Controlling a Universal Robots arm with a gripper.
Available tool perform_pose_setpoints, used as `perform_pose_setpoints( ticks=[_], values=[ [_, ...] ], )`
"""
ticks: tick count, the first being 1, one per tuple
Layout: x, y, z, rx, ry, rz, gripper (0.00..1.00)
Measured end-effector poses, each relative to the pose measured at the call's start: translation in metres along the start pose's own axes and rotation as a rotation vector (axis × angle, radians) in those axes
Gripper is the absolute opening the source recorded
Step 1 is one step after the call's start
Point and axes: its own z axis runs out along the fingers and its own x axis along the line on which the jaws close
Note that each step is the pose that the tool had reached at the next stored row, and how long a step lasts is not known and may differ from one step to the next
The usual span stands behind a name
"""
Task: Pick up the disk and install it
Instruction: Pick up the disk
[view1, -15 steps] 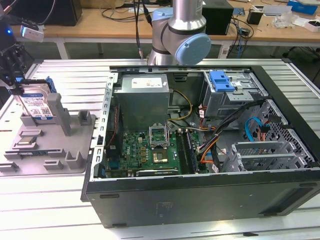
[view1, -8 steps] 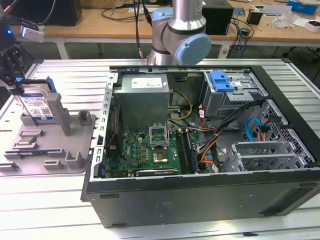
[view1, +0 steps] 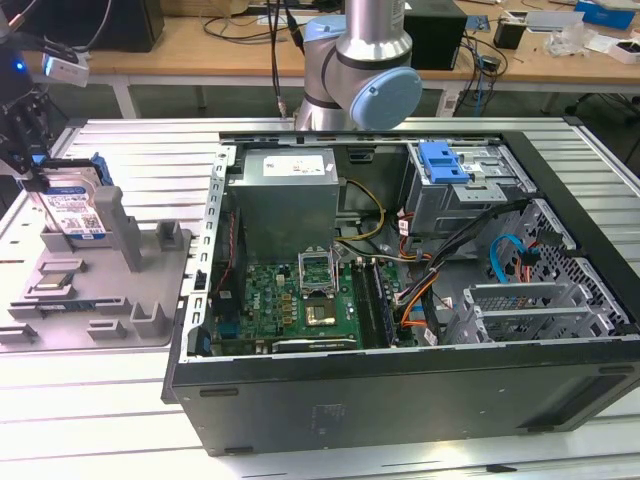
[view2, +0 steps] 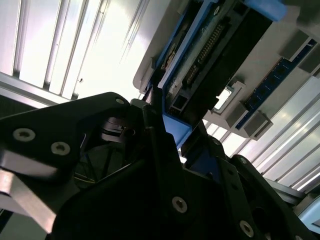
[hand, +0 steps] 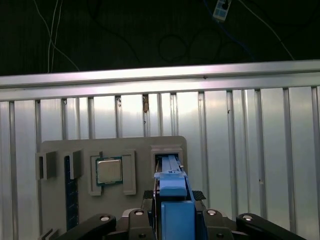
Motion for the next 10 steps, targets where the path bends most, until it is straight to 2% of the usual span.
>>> perform_pose_setpoints(
  ticks=[10],
  values=[
    [0.0,0.0,0.0001,0.0005,0.0,0.0,0.37]
  ],
)
